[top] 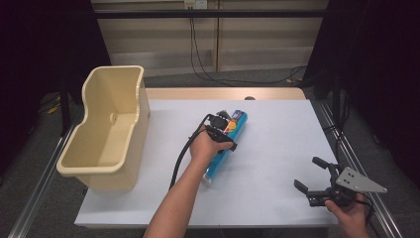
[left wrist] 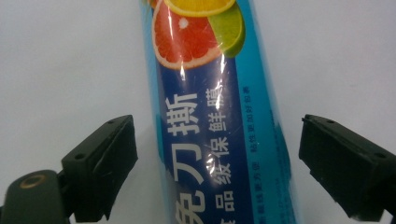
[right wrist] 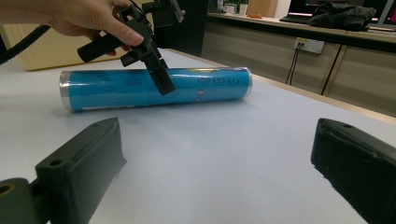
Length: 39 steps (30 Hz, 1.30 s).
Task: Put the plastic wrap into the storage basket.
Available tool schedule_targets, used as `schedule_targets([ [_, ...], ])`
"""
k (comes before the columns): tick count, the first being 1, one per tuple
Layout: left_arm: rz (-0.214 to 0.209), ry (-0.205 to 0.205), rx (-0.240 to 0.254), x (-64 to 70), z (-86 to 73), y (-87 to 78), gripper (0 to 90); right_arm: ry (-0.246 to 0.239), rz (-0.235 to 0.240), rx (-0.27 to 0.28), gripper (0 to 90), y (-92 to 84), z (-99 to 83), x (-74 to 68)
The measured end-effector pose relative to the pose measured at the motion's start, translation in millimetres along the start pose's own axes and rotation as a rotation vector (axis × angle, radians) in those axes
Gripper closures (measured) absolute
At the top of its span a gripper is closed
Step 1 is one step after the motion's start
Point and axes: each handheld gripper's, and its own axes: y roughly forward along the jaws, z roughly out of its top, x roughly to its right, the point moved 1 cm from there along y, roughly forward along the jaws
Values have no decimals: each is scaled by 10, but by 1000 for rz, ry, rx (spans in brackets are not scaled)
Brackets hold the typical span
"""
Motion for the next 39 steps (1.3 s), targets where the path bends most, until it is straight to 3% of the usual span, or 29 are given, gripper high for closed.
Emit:
schedule_targets([
  [7,6,4,-32,0,9,81,183,1,0,-1,18,-2,-1,3],
  [9,1,-21,-53,-4,10,97,200,1,1,-1,18,0,-3,4],
  [17,9,-39,-67,-6,27,156,227,-2,1,-2,18,-3,-2,6],
  [20,1,-60,-81,5,38,140,295,-1,2,-2,18,-1,-5,7],
  [26,23,-110,-94,18,51,124,314,-9,1,-4,19,-2,1,-3],
  [29,31,-153,-136,7,55,100,315,-4,2,-3,19,-1,-5,3],
  [33,37,-162,-150,-48,37,26,316,-6,0,-4,19,-1,-10,16],
  [39,21,-202,-125,-126,35,-222,317,-7,3,-7,19,7,-11,13],
])
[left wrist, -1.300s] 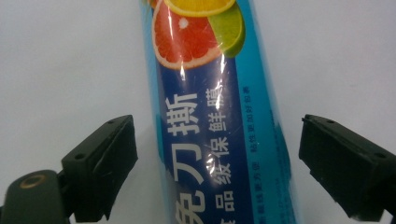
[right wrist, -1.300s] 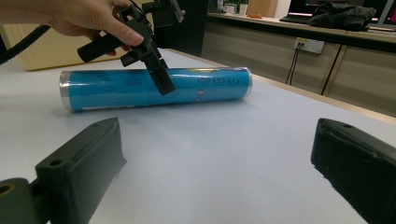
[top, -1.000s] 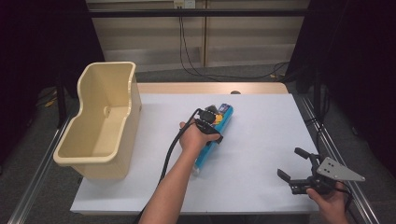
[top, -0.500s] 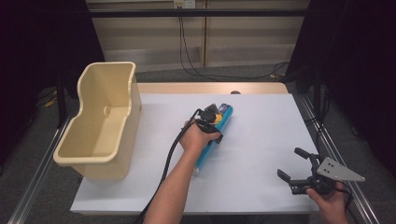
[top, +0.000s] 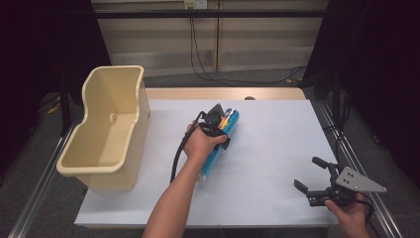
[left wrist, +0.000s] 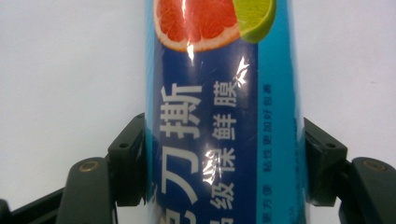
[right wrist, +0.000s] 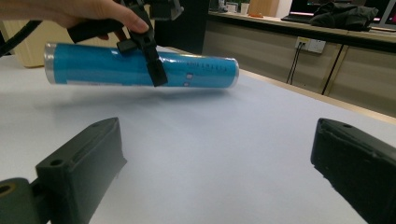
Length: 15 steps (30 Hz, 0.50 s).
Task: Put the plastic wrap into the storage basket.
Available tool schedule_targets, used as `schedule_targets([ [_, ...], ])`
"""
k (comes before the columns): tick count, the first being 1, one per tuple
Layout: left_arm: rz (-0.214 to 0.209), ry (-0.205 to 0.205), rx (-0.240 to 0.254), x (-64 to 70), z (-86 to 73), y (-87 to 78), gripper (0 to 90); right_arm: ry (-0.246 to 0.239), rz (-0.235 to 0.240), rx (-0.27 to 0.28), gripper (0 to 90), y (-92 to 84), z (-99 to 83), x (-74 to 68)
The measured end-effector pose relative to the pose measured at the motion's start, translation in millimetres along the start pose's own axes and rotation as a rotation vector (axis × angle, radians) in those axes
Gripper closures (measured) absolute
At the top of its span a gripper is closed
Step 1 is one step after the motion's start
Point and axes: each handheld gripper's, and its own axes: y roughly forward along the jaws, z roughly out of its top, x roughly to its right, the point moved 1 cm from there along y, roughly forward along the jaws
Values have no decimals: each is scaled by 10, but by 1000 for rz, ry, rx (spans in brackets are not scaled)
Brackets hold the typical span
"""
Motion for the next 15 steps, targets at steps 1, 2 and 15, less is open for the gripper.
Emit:
schedule_targets([
  [1,12,-2,3,-11,-6,-51,318,0,2,-1,19,2,-1,-1],
  [2,19,-1,4,-17,-8,-81,317,0,3,-1,19,3,0,-3],
  [15,68,-45,9,-183,-27,-609,319,-3,6,-2,19,9,1,-10],
])
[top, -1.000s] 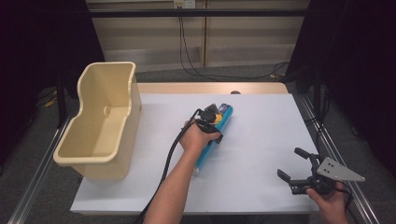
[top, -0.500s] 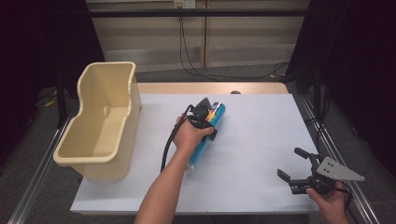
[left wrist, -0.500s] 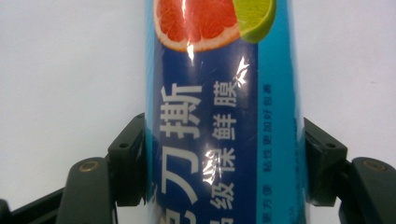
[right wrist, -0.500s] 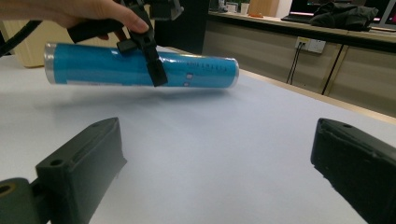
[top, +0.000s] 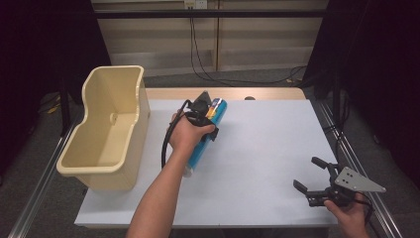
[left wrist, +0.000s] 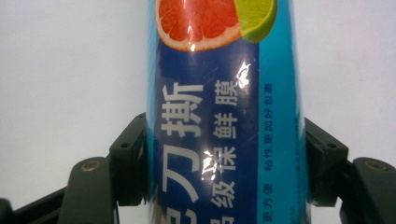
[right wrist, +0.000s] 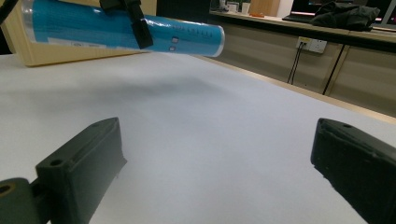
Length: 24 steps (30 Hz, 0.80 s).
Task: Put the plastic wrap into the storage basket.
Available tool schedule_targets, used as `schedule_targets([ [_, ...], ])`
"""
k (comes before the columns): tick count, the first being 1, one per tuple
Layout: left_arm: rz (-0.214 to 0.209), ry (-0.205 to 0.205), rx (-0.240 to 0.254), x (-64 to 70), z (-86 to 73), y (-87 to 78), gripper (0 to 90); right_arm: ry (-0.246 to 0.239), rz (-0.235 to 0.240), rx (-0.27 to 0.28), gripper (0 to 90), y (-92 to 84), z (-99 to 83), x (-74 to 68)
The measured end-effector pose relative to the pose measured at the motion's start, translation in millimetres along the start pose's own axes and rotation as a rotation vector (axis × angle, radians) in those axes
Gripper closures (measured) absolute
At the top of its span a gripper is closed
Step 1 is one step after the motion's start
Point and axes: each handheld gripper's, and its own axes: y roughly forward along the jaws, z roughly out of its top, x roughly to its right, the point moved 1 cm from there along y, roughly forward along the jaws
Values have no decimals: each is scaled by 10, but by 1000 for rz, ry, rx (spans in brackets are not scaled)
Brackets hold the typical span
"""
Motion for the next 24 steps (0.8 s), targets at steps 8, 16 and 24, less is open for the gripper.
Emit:
schedule_targets([
  [8,3,-21,0,-89,-27,-259,319,-2,2,-2,19,5,0,-6],
  [16,-5,-53,4,-174,-66,-525,319,-1,1,1,19,4,2,-6],
  [24,3,-83,10,-298,-120,-792,319,2,3,2,19,11,3,-11],
])
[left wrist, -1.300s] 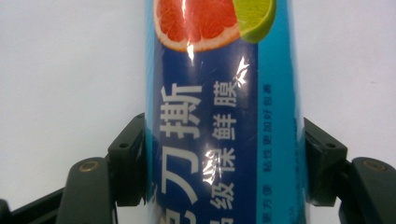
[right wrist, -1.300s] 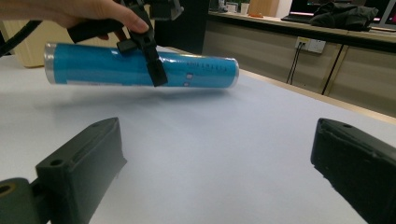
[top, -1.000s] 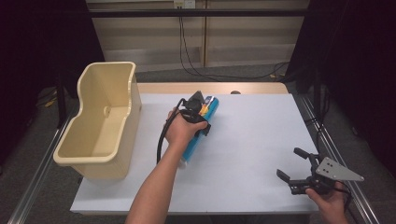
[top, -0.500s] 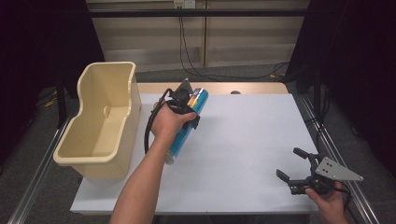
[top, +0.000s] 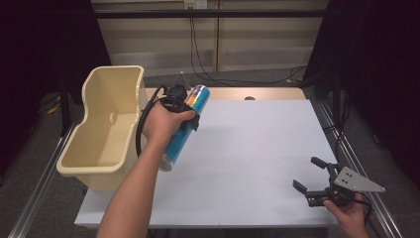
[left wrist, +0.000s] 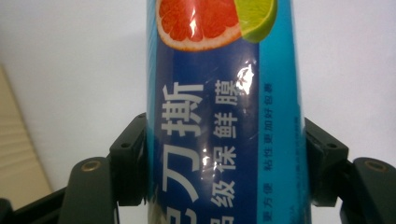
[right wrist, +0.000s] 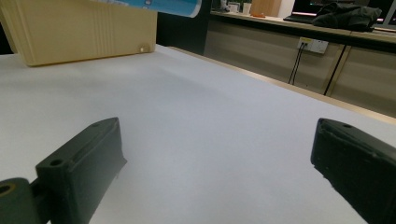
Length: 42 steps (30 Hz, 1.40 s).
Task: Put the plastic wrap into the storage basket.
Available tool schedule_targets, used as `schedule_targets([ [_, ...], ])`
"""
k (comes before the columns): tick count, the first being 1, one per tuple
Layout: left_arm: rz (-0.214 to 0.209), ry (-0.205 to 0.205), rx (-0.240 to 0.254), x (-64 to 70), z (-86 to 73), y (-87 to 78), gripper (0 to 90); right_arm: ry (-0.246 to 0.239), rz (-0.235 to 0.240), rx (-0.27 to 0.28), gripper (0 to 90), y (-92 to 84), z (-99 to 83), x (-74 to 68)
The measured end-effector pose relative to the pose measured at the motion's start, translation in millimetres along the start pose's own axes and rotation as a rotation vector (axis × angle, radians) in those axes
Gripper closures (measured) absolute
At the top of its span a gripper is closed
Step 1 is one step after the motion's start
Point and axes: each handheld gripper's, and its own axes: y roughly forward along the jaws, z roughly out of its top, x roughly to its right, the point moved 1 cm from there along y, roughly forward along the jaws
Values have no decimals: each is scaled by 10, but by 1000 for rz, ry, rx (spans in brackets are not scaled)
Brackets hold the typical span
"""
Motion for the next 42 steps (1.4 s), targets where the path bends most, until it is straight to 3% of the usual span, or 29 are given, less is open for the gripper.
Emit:
schedule_targets([
  [11,0,-30,17,-184,-119,-298,319,0,-2,1,19,9,0,-2],
  [25,20,-108,45,-462,-346,-643,319,4,1,-1,19,12,-1,-8],
  [35,40,-177,63,-752,-557,-829,319,0,4,-2,19,27,-2,-18],
  [39,66,-195,69,-882,-639,-884,319,0,8,-6,19,33,-3,-23],
  [42,56,-218,82,-964,-700,-913,320,1,6,-5,19,32,-2,-25],
])
